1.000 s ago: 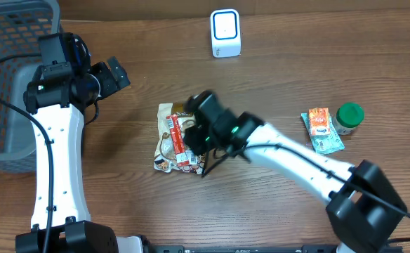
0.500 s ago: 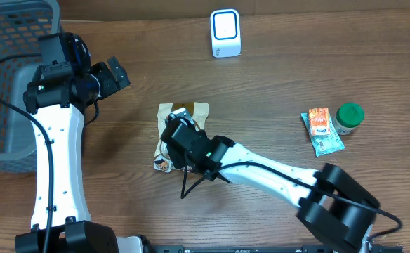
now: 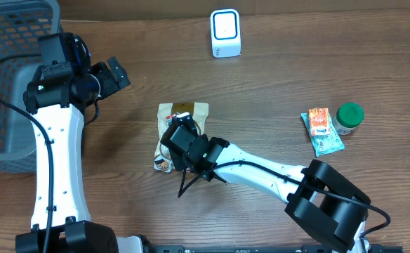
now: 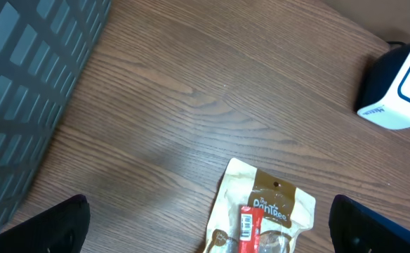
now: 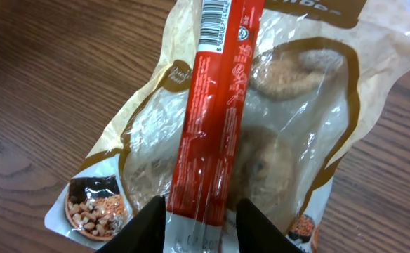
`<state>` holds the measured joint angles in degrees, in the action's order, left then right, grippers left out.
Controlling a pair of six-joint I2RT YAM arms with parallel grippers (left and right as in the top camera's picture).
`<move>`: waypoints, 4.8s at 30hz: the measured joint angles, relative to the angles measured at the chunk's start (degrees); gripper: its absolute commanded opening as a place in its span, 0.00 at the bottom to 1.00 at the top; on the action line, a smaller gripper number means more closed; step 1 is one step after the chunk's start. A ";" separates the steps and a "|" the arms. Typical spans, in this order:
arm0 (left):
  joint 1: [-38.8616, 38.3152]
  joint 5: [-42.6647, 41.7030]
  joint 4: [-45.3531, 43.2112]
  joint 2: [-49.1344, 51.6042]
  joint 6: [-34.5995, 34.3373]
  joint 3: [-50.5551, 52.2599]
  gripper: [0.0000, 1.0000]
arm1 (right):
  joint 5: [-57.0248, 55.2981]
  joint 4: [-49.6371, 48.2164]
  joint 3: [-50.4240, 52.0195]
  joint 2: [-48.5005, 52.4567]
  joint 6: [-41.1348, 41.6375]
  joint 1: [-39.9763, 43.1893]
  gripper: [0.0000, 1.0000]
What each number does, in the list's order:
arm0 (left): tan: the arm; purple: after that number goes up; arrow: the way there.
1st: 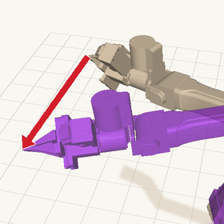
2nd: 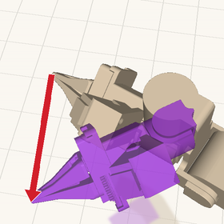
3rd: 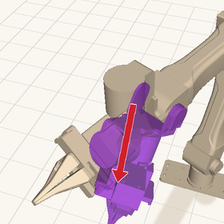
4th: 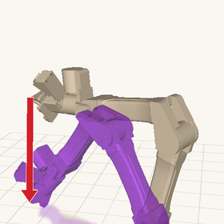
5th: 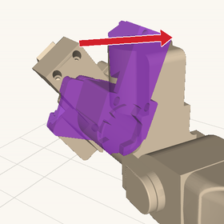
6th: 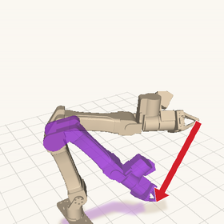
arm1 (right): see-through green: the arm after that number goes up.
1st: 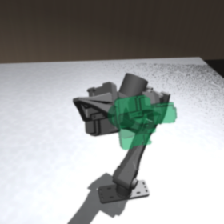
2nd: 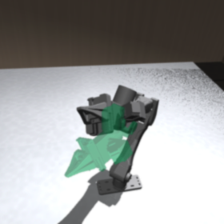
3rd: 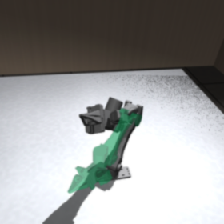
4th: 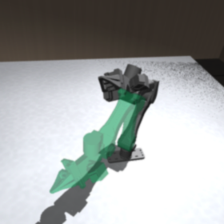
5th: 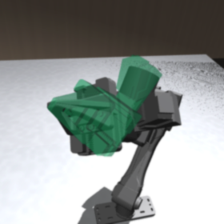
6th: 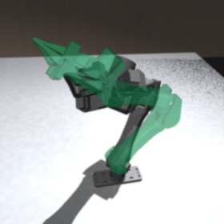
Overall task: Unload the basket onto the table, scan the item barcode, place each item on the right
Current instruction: 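Lower the right gripper onto the red stick snack and close it, then lift the red stick snack and carry it to the scanner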
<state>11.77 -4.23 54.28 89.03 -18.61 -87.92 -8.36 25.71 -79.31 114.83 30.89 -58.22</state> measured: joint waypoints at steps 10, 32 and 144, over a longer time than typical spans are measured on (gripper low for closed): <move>0.00 0.00 0.00 0.00 0.00 0.00 1.00 | -0.02 -0.50 0.00 1.95 0.44 0.00 0.34; 0.00 0.00 0.00 0.00 0.00 0.00 1.00 | 0.02 4.15 0.00 -2.19 -5.99 1.70 0.04; 0.00 0.02 -0.02 0.00 0.00 0.00 1.00 | -35.23 -53.75 7.72 -0.57 -91.14 18.32 0.04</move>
<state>11.77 -4.21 54.26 89.03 -18.61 -87.92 -43.59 -28.03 -71.59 114.26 -60.25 -39.90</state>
